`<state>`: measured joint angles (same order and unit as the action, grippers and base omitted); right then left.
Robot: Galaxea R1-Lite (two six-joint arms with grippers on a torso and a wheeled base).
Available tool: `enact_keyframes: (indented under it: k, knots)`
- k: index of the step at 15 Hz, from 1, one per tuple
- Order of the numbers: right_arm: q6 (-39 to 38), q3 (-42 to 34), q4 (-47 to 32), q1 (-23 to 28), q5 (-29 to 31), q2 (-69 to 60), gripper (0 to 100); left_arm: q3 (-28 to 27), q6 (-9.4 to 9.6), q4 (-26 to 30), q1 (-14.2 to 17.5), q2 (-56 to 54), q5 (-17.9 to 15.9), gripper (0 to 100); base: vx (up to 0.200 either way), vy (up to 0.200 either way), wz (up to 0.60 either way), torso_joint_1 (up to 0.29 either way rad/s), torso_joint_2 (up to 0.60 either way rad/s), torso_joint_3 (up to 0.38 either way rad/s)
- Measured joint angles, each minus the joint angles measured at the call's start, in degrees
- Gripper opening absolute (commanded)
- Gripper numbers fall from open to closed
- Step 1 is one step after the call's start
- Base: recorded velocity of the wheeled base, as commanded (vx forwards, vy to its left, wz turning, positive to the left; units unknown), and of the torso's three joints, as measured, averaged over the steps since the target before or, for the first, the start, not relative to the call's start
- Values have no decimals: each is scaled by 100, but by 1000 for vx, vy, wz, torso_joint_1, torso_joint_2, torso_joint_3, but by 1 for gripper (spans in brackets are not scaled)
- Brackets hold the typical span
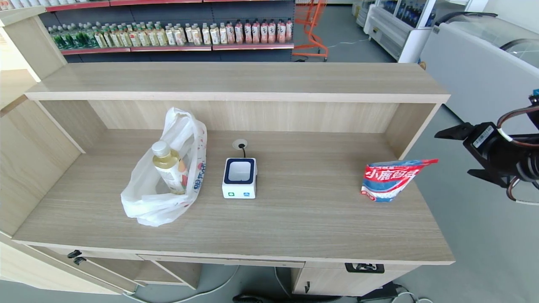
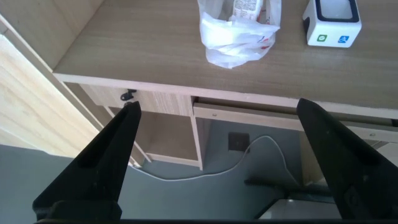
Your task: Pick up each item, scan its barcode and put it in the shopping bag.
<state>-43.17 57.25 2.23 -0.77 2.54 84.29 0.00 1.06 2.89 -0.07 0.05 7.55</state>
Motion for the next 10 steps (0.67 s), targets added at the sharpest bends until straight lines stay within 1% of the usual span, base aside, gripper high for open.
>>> enact_keyframes:
  k: [3,4,6,10]
  knots:
    - [-90,9,-12,110,50,173,100,0,0,1,7,-2,0,100,0,0,0,0,0,0]
    - [-227,13,0,128,52,271,100,0,-2,1,2,-2,0,100,0,0,0,0,0,0]
    - [-486,168,-2,171,66,581,100,0,0,1,7,-2,0,100,0,0,0,0,0,0]
    - [-502,692,44,189,24,1464,100,0,-2,1,7,-2,0,100,0,0,0,0,0,0]
